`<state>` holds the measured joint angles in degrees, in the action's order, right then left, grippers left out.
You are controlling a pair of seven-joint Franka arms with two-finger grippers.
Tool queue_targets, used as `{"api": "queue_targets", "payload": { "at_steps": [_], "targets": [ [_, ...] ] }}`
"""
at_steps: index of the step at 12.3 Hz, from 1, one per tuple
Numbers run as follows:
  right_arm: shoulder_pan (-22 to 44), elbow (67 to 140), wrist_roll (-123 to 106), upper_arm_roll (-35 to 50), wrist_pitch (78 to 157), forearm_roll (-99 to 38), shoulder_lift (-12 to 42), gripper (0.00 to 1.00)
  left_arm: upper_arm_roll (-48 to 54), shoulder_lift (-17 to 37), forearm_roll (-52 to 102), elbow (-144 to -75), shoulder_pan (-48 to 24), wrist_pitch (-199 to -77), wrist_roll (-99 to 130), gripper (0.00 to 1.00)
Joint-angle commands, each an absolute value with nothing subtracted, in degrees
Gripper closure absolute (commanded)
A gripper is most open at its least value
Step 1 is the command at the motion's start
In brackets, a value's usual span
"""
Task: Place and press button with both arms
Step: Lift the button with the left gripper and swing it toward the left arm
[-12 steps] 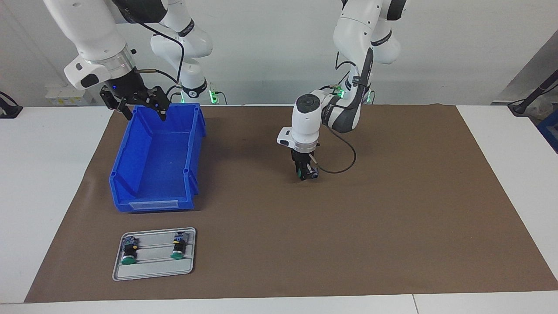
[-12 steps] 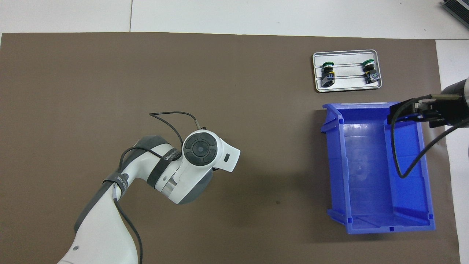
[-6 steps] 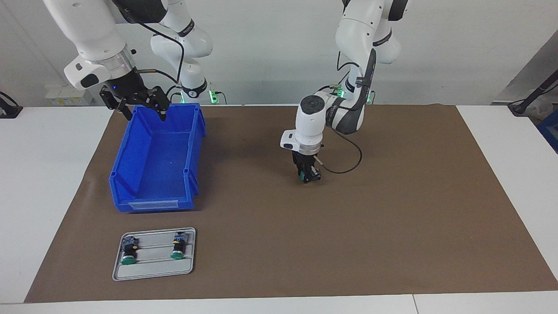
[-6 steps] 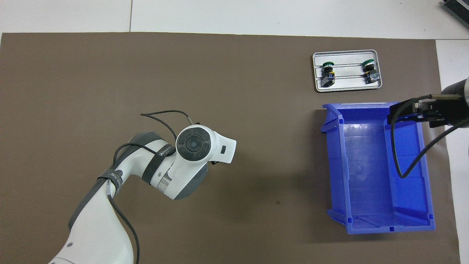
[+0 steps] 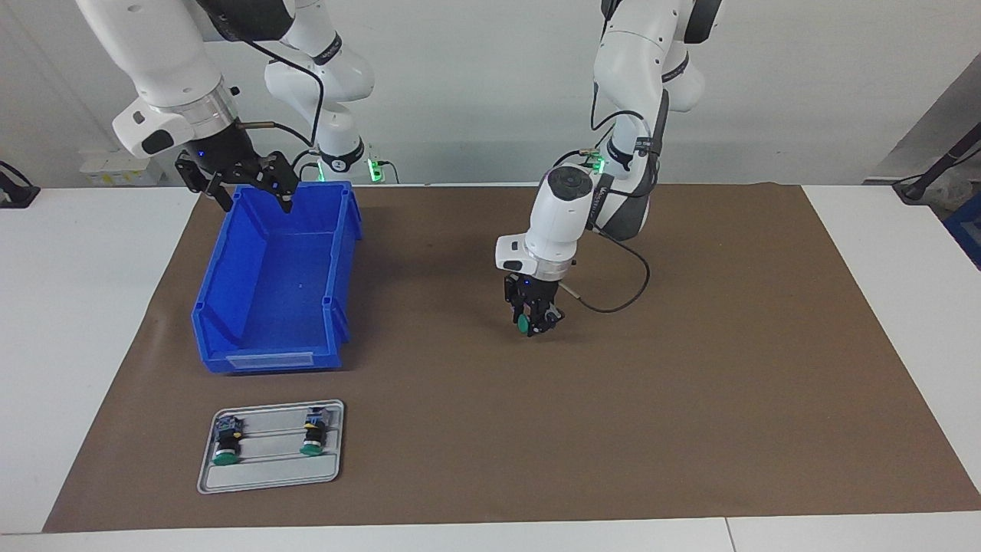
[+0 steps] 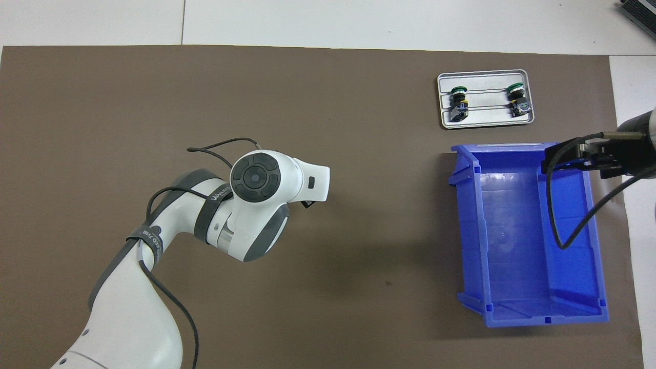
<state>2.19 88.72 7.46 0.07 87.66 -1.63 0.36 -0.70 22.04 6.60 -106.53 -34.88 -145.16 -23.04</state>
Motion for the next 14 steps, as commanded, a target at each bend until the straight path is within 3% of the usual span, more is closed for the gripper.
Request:
{"api": "queue_targets", "payload": {
  "at_steps": [1, 9, 14],
  "targets": [
    [1.9, 90.6, 6.2, 0.0, 88.3, -3.2, -1.2, 0.00, -0.5, 24.1, 8.5, -105.2, -32.9, -149.1, -22.4, 0.88],
    [1.9, 90.6, 6.2, -0.1, 88.3, -3.2, -1.2, 0.00, -0.1, 23.0, 13.7, -103.4, -24.4, -150.7, -23.1, 0.89],
    [2.0, 90.6, 6.2, -0.1, 88.3, -3.2, -1.2, 0.00, 0.1, 18.2, 17.1, -104.3, -21.3, -150.2, -23.2, 0.89]
  ]
}}
